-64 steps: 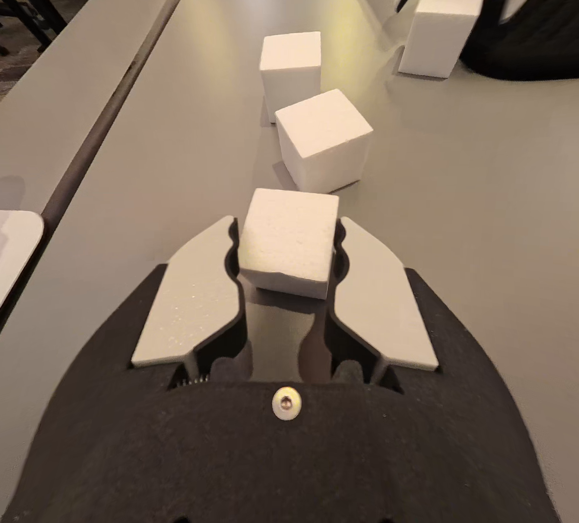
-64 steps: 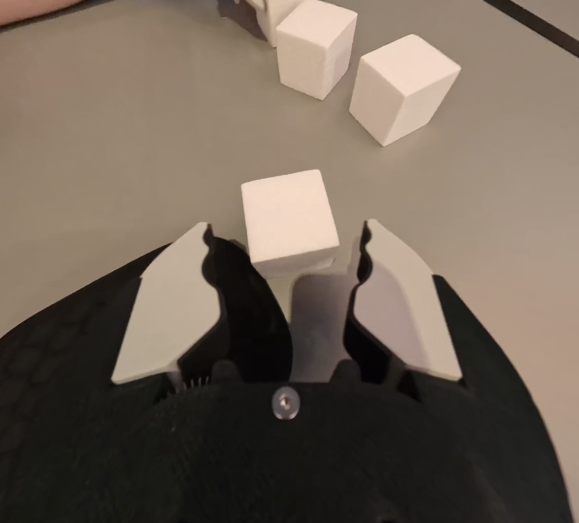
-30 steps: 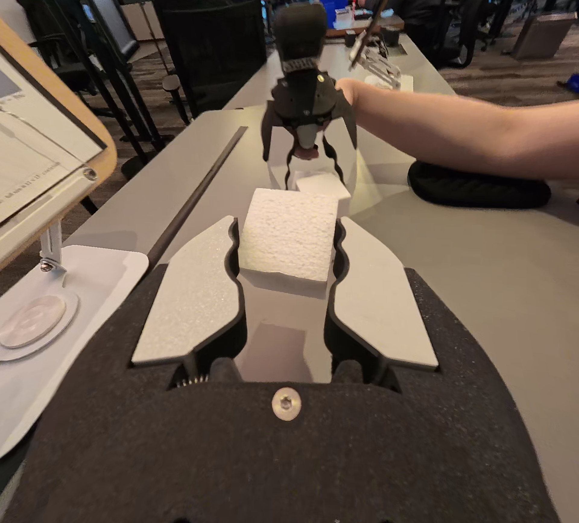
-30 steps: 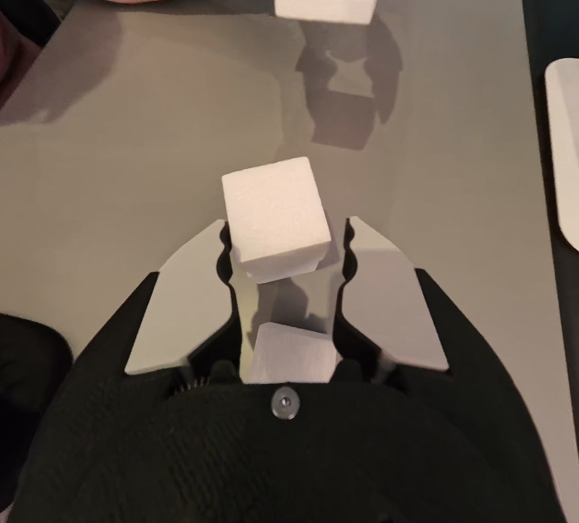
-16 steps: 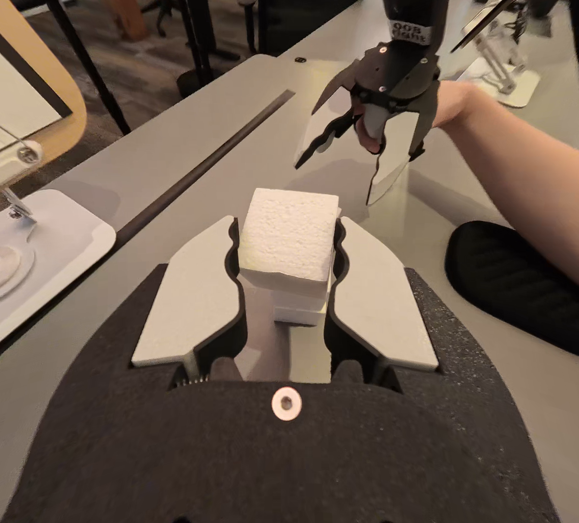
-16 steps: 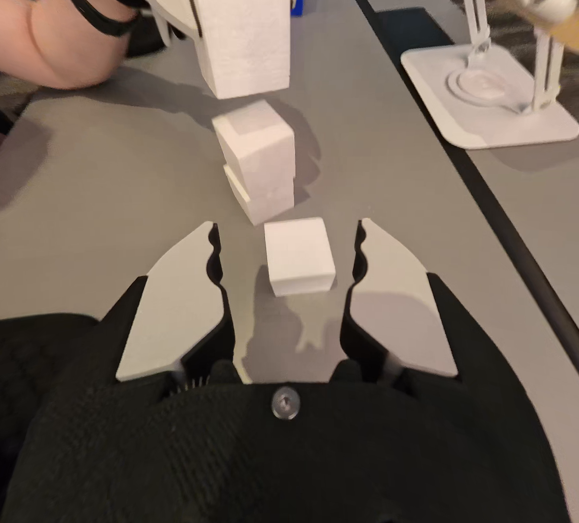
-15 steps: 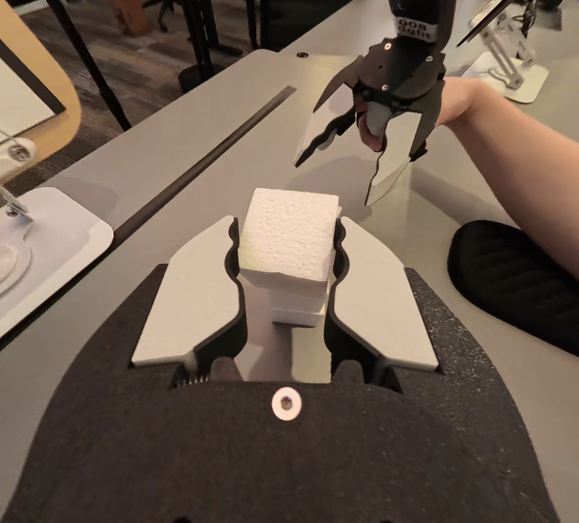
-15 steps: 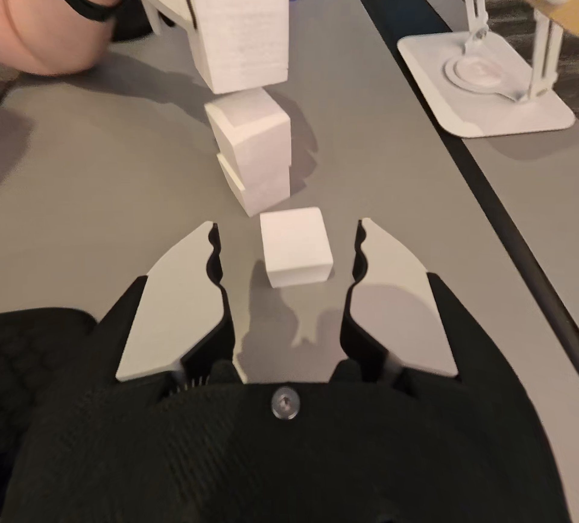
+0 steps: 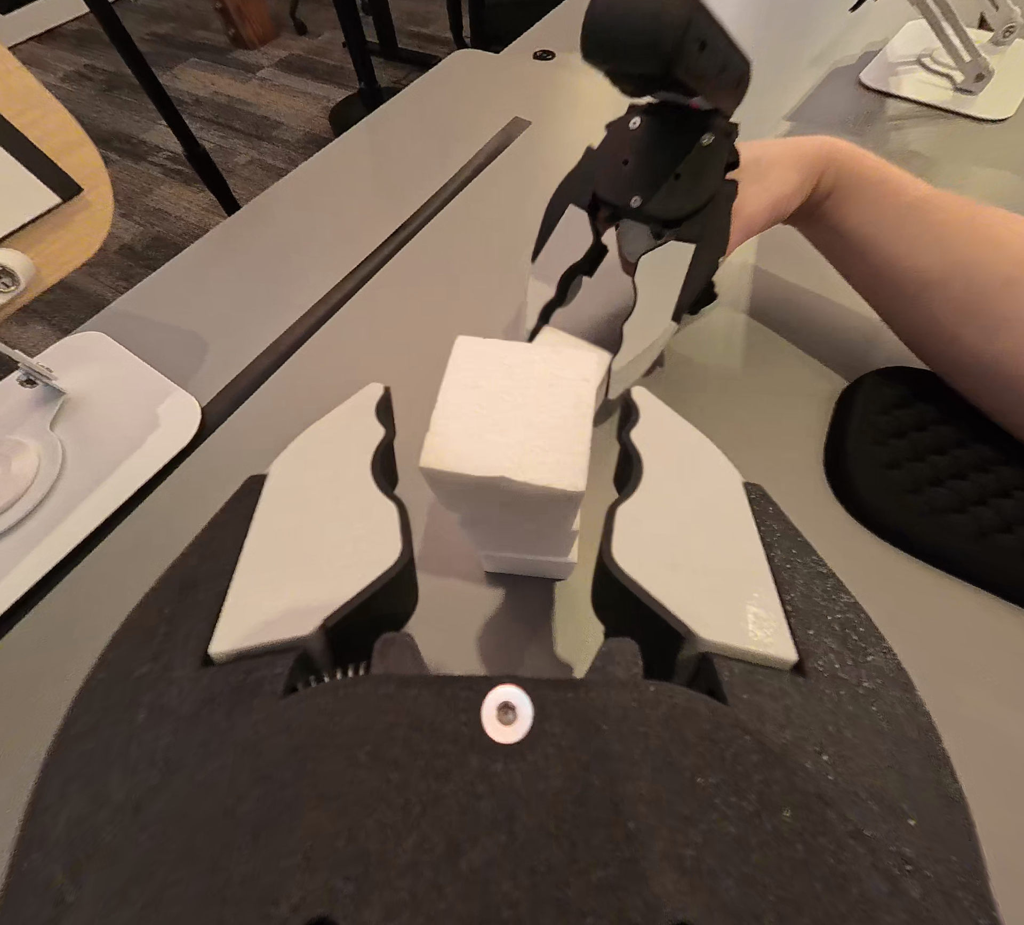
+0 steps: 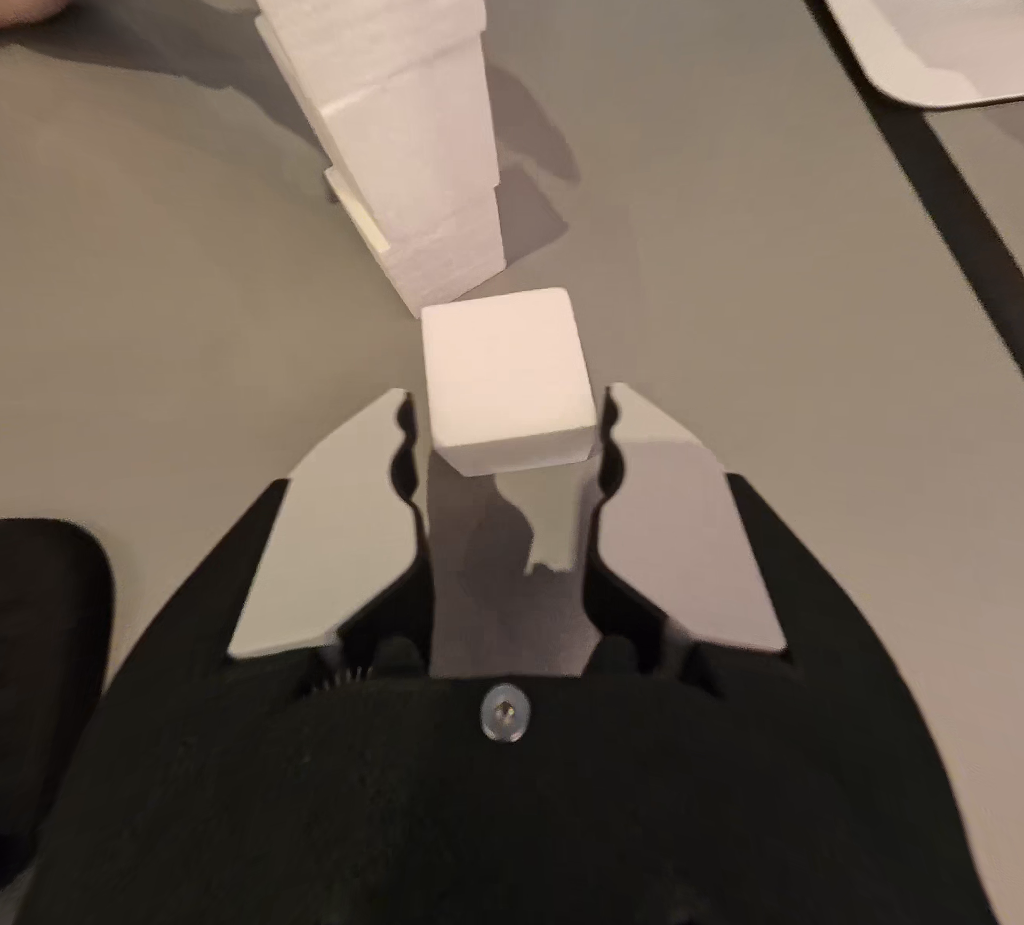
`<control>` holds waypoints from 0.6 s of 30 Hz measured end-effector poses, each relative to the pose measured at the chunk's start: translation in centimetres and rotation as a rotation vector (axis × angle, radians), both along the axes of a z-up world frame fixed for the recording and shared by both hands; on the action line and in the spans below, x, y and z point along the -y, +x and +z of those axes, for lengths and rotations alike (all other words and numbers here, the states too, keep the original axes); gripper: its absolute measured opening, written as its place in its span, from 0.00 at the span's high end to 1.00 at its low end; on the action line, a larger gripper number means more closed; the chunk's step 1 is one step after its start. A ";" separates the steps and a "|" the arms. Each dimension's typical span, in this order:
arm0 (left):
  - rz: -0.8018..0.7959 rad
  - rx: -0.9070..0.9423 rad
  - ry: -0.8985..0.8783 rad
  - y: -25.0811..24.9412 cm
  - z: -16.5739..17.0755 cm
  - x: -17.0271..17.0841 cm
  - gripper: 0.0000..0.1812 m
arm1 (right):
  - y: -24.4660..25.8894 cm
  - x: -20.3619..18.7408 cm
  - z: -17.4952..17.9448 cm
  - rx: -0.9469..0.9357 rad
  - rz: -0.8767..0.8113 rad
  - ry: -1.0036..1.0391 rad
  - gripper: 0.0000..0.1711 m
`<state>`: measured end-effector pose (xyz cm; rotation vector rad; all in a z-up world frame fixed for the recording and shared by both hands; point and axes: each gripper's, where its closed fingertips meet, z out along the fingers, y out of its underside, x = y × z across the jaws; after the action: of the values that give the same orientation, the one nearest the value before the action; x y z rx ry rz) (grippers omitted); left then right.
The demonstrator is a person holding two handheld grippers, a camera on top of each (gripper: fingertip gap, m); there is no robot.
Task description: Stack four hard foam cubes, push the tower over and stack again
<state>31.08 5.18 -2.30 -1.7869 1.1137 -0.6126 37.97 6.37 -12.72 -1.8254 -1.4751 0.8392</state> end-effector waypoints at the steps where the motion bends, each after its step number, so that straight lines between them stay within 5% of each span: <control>1: -0.006 0.014 0.002 -0.1 0.4 0.2 0.56 | 0.1 0.3 0.0 -0.016 0.012 -0.015 0.66; 7: 0.035 0.062 0.069 -4.2 4.4 -0.1 0.55 | 2.6 -0.2 3.9 -0.180 -0.079 -0.013 0.67; 12: 0.157 0.022 0.126 -10.1 6.5 -2.1 0.58 | 1.1 1.7 17.0 -0.426 -0.029 0.183 0.67; 15: 0.173 0.088 0.112 -11.5 7.8 -2.6 0.61 | -3.0 3.7 19.5 -0.299 0.112 0.226 0.67; 18: 0.171 0.099 0.102 -12.2 8.1 -2.5 0.60 | -6.1 3.8 18.2 -0.119 0.219 0.192 0.66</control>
<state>18.90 7.73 5.77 -1.7239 0.8986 -0.5268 31.87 2.58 5.45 -1.4687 -1.6374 0.8619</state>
